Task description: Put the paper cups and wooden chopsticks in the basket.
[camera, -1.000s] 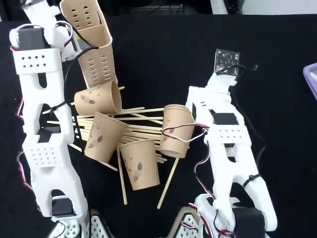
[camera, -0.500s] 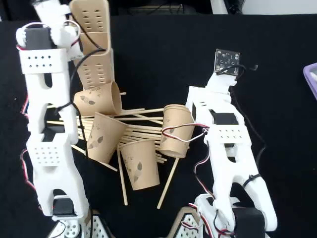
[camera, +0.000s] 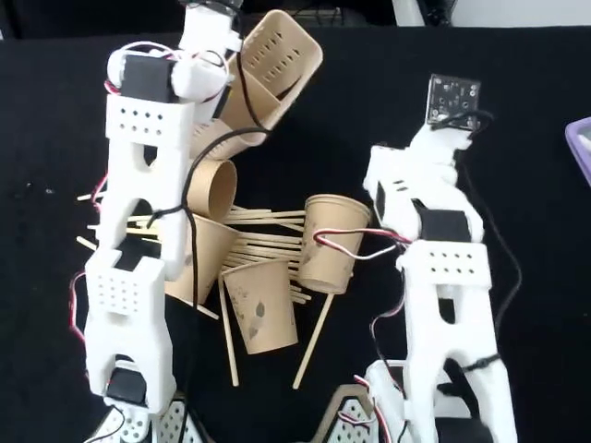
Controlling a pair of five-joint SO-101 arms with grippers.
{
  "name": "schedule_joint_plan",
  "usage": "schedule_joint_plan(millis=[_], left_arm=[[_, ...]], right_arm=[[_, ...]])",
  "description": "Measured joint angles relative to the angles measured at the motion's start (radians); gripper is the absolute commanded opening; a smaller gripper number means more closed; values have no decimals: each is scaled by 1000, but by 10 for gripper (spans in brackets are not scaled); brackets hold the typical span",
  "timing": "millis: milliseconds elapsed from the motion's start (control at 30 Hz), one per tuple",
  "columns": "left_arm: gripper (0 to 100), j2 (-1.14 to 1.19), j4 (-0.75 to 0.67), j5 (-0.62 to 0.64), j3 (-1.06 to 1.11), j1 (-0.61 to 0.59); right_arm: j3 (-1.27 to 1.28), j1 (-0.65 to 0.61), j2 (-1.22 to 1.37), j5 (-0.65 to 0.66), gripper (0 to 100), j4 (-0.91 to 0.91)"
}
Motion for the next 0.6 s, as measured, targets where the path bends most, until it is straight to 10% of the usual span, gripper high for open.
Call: schedule_joint_plan(millis=[600], left_arm=[[29,-57,9,0,130,152]], right_arm=[[-463,-97,559,204,328,-123]])
